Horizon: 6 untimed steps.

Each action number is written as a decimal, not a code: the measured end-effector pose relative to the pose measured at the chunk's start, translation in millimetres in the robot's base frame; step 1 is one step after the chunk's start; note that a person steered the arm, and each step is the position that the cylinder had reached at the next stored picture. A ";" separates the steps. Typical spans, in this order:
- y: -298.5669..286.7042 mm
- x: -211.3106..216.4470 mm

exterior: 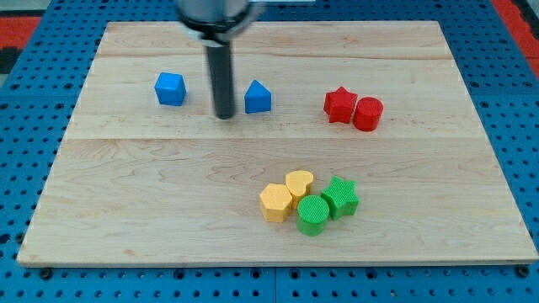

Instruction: Move the blue triangle into the red star

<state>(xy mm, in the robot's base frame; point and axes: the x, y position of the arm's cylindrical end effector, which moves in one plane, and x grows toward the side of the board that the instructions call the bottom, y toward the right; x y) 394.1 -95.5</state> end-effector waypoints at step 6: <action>-157.0 -3.8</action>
